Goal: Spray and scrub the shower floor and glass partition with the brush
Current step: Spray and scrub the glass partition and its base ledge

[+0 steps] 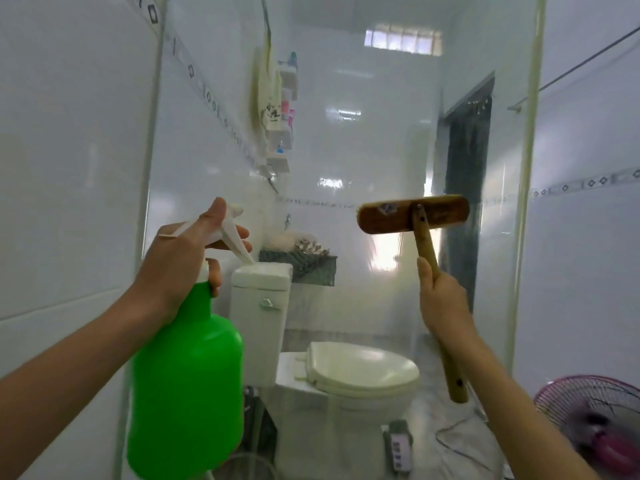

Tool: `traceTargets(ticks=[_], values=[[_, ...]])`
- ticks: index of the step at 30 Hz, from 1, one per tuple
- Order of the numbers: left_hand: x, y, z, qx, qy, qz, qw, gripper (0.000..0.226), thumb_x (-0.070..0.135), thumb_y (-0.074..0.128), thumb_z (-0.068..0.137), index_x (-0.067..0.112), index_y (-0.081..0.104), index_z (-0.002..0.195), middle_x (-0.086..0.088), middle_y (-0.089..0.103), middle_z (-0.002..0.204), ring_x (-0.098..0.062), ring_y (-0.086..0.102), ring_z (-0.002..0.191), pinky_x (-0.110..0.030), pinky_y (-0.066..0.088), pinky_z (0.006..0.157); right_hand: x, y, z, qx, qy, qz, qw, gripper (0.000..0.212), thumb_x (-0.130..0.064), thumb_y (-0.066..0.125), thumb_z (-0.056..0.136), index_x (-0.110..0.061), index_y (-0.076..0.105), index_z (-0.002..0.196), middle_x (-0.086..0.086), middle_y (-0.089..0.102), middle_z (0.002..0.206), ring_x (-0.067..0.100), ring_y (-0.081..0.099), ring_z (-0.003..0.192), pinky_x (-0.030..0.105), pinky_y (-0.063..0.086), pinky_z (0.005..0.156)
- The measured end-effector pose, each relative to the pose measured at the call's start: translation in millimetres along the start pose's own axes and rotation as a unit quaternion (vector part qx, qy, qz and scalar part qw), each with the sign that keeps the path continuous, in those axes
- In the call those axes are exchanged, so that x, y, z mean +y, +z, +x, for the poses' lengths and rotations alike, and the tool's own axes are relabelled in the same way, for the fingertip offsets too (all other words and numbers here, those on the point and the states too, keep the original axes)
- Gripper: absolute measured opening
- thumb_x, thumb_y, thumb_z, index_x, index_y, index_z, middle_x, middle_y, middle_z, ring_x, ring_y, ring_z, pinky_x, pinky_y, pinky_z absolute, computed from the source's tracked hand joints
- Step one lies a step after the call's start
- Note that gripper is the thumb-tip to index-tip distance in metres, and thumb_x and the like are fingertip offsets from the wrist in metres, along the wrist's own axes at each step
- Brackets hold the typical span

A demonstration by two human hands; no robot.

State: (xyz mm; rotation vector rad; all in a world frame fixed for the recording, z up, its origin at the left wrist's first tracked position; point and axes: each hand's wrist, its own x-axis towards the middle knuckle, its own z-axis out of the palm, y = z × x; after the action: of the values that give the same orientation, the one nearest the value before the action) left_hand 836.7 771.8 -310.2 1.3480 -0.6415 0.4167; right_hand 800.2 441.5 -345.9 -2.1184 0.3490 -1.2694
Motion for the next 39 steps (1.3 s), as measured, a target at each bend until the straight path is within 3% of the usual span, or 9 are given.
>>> traceTargets(ticks=[3, 7, 11, 15, 18, 21, 29, 35, 39], values=[[-4, 5, -4, -0.014, -0.012, -0.009, 1.0, 0.048, 0.051, 0.047, 0.1, 0.012, 0.075, 0.103, -0.006, 0.08, 0.095, -0.013, 0.046, 0.034, -0.022, 0.043, 0.036, 10, -6, 1, 0.001, 0.01, 0.01, 1.0, 0.059, -0.055, 0.03, 0.095, -0.006, 0.056, 0.077, 0.013, 0.055, 0.065, 0.02, 0.053, 0.055, 0.028, 0.045, 0.051], [-5, 14, -13, -0.032, -0.002, -0.001, 0.999, 0.054, 0.056, 0.046, 0.095, 0.011, 0.077, 0.096, -0.01, 0.079, 0.095, -0.012, 0.048, 0.035, -0.023, 0.045, 0.038, 56, -6, -73, -0.029, 0.066, -0.022, 0.997, 0.052, -0.05, 0.032, 0.096, -0.008, 0.058, 0.081, 0.015, 0.061, 0.072, 0.022, 0.056, 0.061, 0.032, 0.048, 0.056], [-6, 20, -27, -0.034, 0.03, 0.003, 0.999, 0.051, 0.059, 0.046, 0.09, 0.021, 0.079, 0.091, -0.023, 0.076, 0.094, -0.016, 0.05, 0.037, -0.028, 0.048, 0.042, 35, -15, -27, -0.027, 0.025, -0.003, 0.999, 0.058, -0.054, 0.03, 0.095, -0.006, 0.055, 0.075, 0.009, 0.054, 0.063, 0.02, 0.051, 0.053, 0.03, 0.043, 0.049], [-7, 33, -36, -0.031, 0.012, -0.013, 0.999, 0.057, 0.066, 0.05, 0.092, 0.019, 0.08, 0.083, -0.02, 0.077, 0.088, -0.015, 0.05, 0.035, -0.026, 0.047, 0.04, 11, -31, 34, 0.015, -0.026, -0.019, 0.999, 0.058, -0.056, 0.026, 0.096, -0.01, 0.049, 0.068, 0.007, 0.05, 0.06, 0.017, 0.048, 0.051, 0.025, 0.037, 0.048], [-4, 50, -34, -0.033, -0.011, -0.017, 0.999, 0.059, 0.065, 0.051, 0.09, 0.014, 0.08, 0.084, -0.015, 0.079, 0.091, -0.013, 0.048, 0.034, -0.027, 0.046, 0.042, 50, -31, -13, -0.008, 0.022, -0.032, 0.999, 0.058, -0.058, 0.027, 0.094, -0.011, 0.053, 0.071, 0.008, 0.054, 0.062, 0.019, 0.052, 0.053, 0.028, 0.042, 0.049], [1, 67, -30, -0.042, -0.025, -0.027, 0.998, 0.059, 0.058, 0.05, 0.086, 0.007, 0.079, 0.087, -0.026, 0.076, 0.093, -0.013, 0.047, 0.034, -0.022, 0.043, 0.036, 75, -30, -53, -0.029, 0.066, -0.045, 0.996, 0.057, -0.056, 0.028, 0.093, -0.012, 0.057, 0.074, 0.007, 0.057, 0.063, 0.019, 0.055, 0.056, 0.032, 0.047, 0.054], [16, 118, 0, -0.05, -0.008, -0.051, 0.997, 0.05, 0.047, 0.047, 0.101, 0.008, 0.076, 0.088, -0.007, 0.08, 0.089, -0.011, 0.049, 0.033, -0.02, 0.044, 0.036, -13, -65, 79, 0.026, -0.03, -0.002, 0.999, 0.055, -0.055, 0.027, 0.097, -0.011, 0.051, 0.074, 0.005, 0.05, 0.062, 0.015, 0.048, 0.05, 0.023, 0.036, 0.047], [16, 135, 15, -0.051, 0.003, -0.057, 0.997, 0.051, 0.047, 0.045, 0.103, 0.007, 0.075, 0.1, -0.011, 0.079, 0.098, -0.008, 0.054, 0.035, -0.019, 0.044, 0.036, 83, -57, -7, -0.009, 0.025, 0.015, 1.0, 0.065, -0.058, 0.028, 0.091, -0.003, 0.059, 0.074, 0.006, 0.05, 0.057, 0.017, 0.047, 0.049, 0.03, 0.041, 0.049], [19, 150, 21, -0.061, -0.003, -0.064, 0.996, 0.051, 0.048, 0.046, 0.103, 0.007, 0.075, 0.094, -0.013, 0.079, 0.095, -0.008, 0.053, 0.034, -0.019, 0.045, 0.037, 56, -78, 36, 0.016, 0.004, 0.019, 1.0, 0.058, -0.054, 0.028, 0.095, -0.009, 0.053, 0.069, 0.003, 0.046, 0.056, 0.013, 0.044, 0.046, 0.025, 0.038, 0.044]])
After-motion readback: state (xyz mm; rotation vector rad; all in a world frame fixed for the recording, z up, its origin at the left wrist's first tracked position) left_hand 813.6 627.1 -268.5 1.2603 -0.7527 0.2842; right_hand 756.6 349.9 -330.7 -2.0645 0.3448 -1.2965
